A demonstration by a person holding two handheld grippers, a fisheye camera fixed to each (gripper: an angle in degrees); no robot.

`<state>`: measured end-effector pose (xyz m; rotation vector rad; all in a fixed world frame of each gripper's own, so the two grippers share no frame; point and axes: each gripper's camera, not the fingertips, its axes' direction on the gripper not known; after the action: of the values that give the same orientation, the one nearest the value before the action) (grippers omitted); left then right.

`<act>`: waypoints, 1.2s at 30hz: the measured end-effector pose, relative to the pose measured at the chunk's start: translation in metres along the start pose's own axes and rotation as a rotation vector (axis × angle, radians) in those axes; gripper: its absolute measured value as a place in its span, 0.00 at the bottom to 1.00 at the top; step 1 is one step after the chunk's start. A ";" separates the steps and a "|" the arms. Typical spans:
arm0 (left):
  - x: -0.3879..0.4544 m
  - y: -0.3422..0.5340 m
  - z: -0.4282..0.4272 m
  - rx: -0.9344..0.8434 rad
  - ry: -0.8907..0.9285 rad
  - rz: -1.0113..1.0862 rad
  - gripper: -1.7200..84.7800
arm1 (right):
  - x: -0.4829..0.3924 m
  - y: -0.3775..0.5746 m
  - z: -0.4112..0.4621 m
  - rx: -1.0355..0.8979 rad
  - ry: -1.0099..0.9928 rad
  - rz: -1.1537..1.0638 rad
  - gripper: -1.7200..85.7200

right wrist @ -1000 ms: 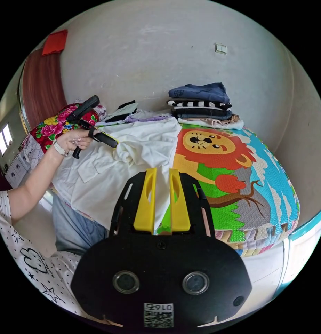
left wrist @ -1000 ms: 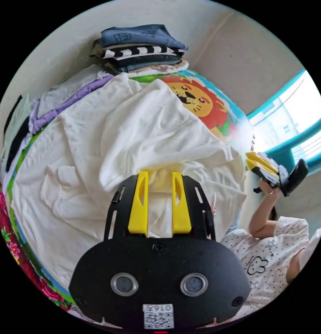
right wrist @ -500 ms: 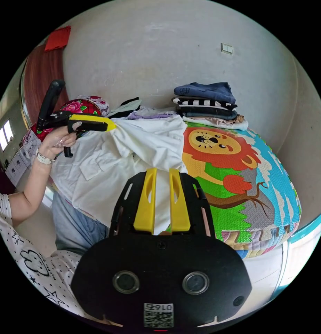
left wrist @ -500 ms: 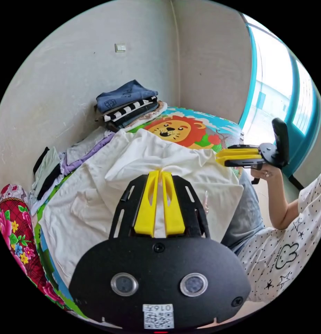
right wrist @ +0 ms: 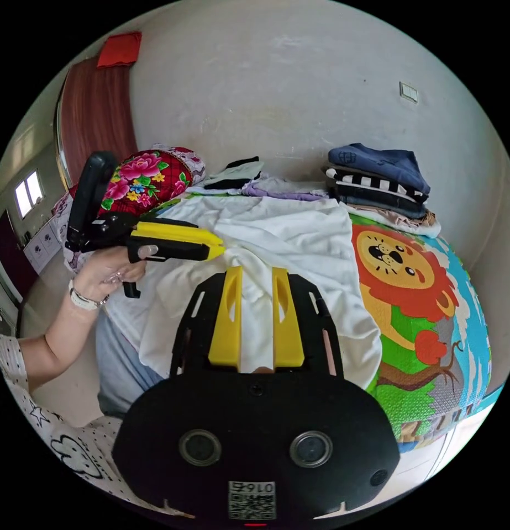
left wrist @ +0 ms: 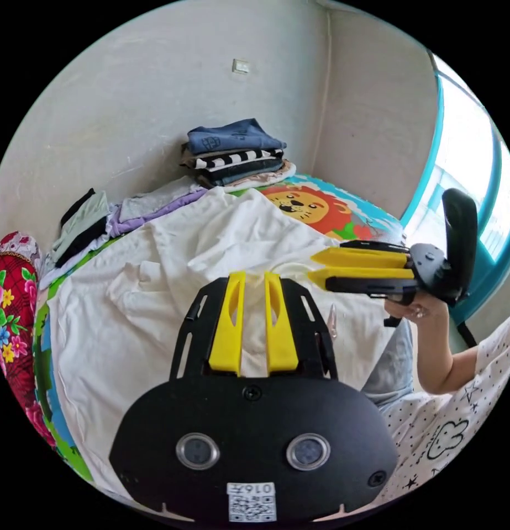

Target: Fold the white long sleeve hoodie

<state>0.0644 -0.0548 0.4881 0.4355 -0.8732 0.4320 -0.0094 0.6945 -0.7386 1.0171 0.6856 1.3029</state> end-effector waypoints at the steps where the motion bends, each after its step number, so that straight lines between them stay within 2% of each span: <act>1: -0.001 -0.003 0.002 -0.009 -0.007 0.005 0.09 | -0.007 -0.012 0.012 -0.031 0.014 -0.002 0.11; 4: -0.008 -0.018 0.017 -0.085 0.006 0.026 0.08 | -0.021 -0.032 0.039 -0.158 0.050 0.000 0.06; 6: -0.014 -0.024 0.014 -0.064 -0.002 0.035 0.02 | -0.030 -0.032 0.032 -0.125 0.041 -0.014 0.03; 9: -0.025 -0.027 -0.002 -0.010 0.050 0.036 0.01 | -0.047 -0.029 0.000 -0.020 0.031 -0.060 0.02; 12: -0.041 -0.024 -0.014 0.015 0.163 0.041 0.01 | -0.074 -0.020 -0.025 0.042 0.045 -0.182 0.02; 14: -0.051 -0.020 -0.014 -0.002 0.259 0.037 0.01 | -0.103 -0.010 -0.020 -0.047 0.037 -0.343 0.02; 16: -0.059 -0.016 -0.014 -0.020 0.288 0.028 0.01 | -0.120 -0.006 -0.009 -0.097 0.140 -0.396 0.02; 19: -0.079 -0.010 -0.022 -0.010 0.252 -0.029 0.02 | -0.138 -0.009 0.001 -0.113 0.229 -0.384 0.02; 24: -0.115 -0.020 -0.030 0.001 0.262 -0.179 0.12 | -0.156 -0.028 -0.007 -0.083 0.159 -0.295 0.02; 29: -0.135 -0.038 -0.010 -0.081 0.195 -0.269 0.15 | -0.177 -0.041 -0.023 -0.061 0.141 -0.341 0.03; 34: -0.158 -0.038 -0.034 0.080 0.201 -0.369 0.14 | -0.164 -0.046 -0.051 -0.030 0.113 -0.293 0.03; 36: -0.185 -0.039 -0.048 0.175 0.176 -0.483 0.13 | -0.154 -0.047 -0.060 -0.019 0.128 -0.257 0.04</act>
<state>0.0100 -0.0954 0.3058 0.7365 -0.5361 0.0975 -0.0681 0.5586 -0.8265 0.8057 0.8703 1.1535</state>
